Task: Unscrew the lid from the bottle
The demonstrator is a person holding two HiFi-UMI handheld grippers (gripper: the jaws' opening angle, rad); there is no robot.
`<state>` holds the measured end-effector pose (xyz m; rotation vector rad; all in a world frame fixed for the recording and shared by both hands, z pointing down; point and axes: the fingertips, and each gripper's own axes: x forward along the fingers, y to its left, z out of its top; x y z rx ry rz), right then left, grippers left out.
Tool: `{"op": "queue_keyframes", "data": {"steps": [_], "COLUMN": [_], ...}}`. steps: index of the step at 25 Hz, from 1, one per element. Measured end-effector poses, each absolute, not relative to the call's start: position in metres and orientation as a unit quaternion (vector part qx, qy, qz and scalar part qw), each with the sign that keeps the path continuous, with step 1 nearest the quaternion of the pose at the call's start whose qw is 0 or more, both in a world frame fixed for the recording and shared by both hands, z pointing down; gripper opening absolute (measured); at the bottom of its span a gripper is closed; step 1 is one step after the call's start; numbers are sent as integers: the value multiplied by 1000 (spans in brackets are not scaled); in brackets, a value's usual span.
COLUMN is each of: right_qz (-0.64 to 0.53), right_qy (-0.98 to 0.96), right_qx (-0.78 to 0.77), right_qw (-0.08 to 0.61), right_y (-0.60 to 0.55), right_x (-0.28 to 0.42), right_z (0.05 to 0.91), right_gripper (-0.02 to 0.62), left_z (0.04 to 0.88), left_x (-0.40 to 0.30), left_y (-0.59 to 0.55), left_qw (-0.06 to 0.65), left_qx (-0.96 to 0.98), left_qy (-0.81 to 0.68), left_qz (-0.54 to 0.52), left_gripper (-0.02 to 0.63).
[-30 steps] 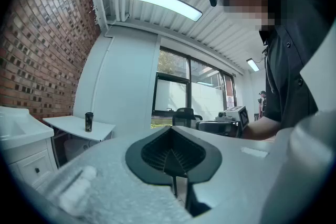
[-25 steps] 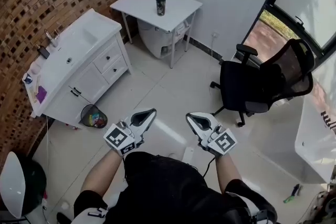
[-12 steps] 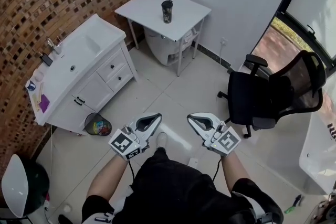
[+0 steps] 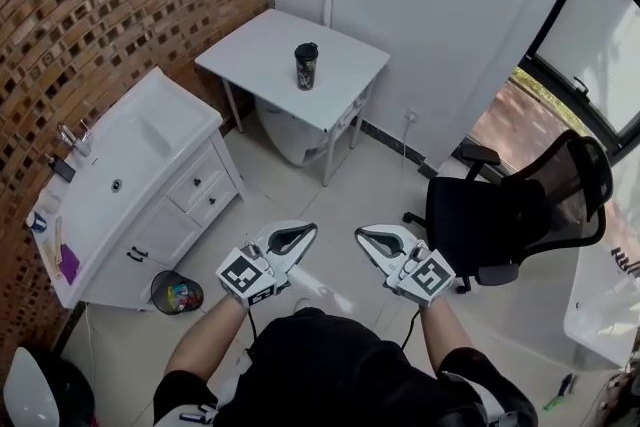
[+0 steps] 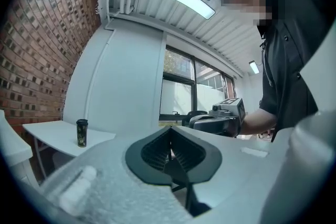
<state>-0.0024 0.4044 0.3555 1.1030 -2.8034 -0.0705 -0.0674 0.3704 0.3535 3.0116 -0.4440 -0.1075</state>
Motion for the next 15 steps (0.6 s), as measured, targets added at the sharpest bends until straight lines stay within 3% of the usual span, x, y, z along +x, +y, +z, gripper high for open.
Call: {"op": "queue_keyframes", "data": {"steps": [3, 15], "right_qz": [-54, -19], "right_qy": [-925, -932], "right_qx": [361, 344], "right_qw": [100, 112], "right_y": [376, 278], "right_x": [-13, 11], "right_z": [352, 390], "right_gripper": [6, 6], "left_z": [348, 376], "left_x": [-76, -61], "left_y": [338, 252], "left_qw": [48, 58], "left_qx": [987, 984], "left_qy": [-147, -168], "left_qz": [-40, -20], "left_gripper": [2, 2]}}
